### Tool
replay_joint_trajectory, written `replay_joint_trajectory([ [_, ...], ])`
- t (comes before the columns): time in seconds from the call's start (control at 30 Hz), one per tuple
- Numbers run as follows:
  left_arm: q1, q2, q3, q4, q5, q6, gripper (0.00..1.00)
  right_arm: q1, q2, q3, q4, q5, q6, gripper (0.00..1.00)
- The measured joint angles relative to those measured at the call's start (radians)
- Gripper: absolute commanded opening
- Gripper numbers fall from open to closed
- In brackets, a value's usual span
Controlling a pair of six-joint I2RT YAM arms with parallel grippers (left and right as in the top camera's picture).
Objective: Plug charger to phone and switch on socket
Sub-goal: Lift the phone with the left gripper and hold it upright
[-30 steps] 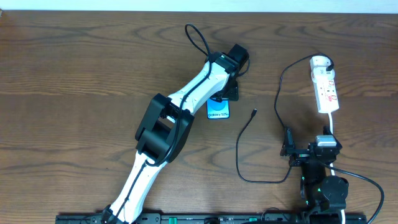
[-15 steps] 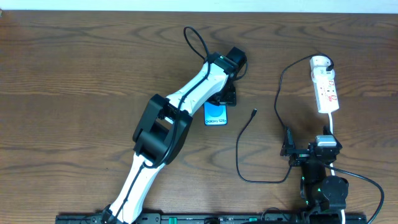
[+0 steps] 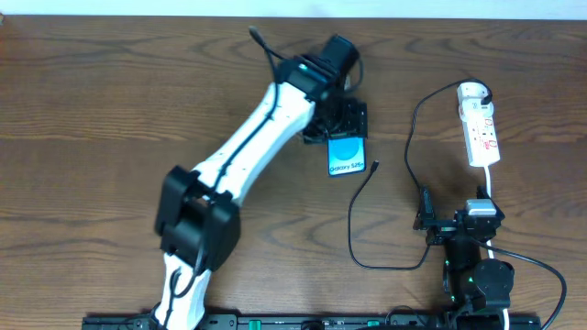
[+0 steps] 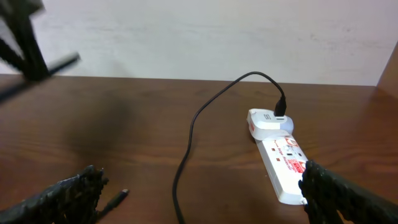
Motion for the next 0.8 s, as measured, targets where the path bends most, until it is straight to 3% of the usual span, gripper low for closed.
replay_joint_trajectory([
  [0.47,0.195,-0.079,0.000,-0.004,0.687,-0.043,0.79,0.000,0.000,0.000,0.000,0.000,0.000,0.99],
  [0.8,0.261,-0.079,0.000,-0.004,0.878,-0.224,0.79,0.000,0.000,0.000,0.000,0.000,0.000,0.99],
])
